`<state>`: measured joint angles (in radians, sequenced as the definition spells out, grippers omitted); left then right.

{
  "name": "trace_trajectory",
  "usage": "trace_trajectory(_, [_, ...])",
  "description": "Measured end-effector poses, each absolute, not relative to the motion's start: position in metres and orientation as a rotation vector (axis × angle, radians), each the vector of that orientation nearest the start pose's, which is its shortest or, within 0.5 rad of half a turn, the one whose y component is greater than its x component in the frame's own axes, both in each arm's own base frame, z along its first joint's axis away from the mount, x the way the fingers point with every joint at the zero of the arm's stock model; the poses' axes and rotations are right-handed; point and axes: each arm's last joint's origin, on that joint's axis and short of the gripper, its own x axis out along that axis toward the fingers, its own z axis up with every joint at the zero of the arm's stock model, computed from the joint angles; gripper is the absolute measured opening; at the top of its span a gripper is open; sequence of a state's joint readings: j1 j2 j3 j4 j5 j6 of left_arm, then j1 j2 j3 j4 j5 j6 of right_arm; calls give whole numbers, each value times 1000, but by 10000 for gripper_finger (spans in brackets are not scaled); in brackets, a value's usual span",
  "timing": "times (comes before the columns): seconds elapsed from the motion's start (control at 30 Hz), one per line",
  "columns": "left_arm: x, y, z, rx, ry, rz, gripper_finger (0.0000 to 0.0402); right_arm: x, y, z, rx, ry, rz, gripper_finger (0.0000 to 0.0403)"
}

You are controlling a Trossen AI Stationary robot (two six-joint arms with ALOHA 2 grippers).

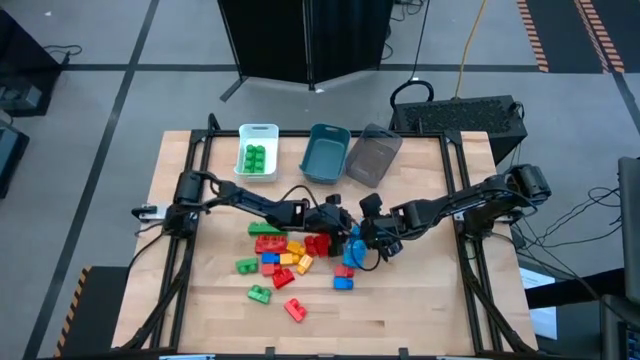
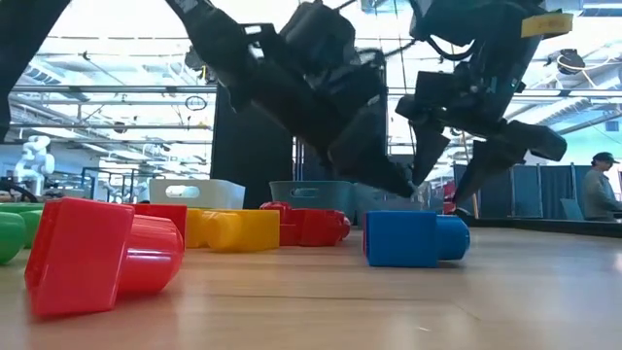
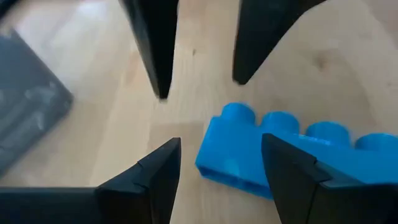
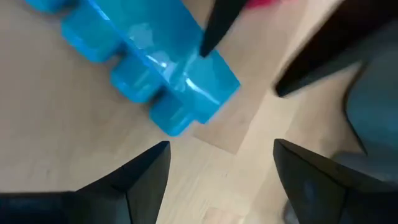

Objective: Sort blocks by size
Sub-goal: Put the 4 studs blue game piece into the white bin

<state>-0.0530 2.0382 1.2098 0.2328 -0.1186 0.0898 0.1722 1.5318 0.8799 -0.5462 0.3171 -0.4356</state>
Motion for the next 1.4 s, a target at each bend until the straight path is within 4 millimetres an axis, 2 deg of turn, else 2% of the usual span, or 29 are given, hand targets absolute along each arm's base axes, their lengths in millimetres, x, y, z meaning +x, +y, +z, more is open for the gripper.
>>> trace_trajectory(0.13, [422, -29, 165, 208, 588, 85, 205, 273, 43, 178, -706, 1166, 207, 301])
trace_trajectory(0.27, [410, -37, 187, 244, 620, 133, 205, 272, 49, 178, -793, 1153, 268, 346])
trace_trajectory(0.4, [395, -41, 190, 238, 652, 178, 205, 274, 49, 178, -818, 1140, 293, 389])
trace_trajectory(0.47, [386, -40, 189, 239, 683, 223, 205, 274, 46, 178, -813, 1140, 340, 397])
trace_trajectory(0.67, [370, -36, 185, 216, 726, 322, 205, 294, 41, 179, -853, 1161, 455, 391])
trace_trajectory(0.77, [364, -35, 191, 215, 736, 338, 205, 308, 40, 173, -866, 1211, 501, 391])
trace_trajectory(0.87, [357, -35, 200, 223, 752, 341, 205, 315, 42, 161, -884, 1297, 564, 390])
trace_trajectory(1.03, [346, -31, 215, 254, 762, 399, 205, 323, 44, 147, -873, 1328, 653, 377])
trace_trajectory(1.2, [339, -30, 221, 275, 771, 432, 205, 325, 42, 145, -831, 1313, 687, 348])
trace_trajectory(1.4, [338, -30, 220, 292, 780, 452, 205, 325, 37, 145, -584, 1328, 651, 276])
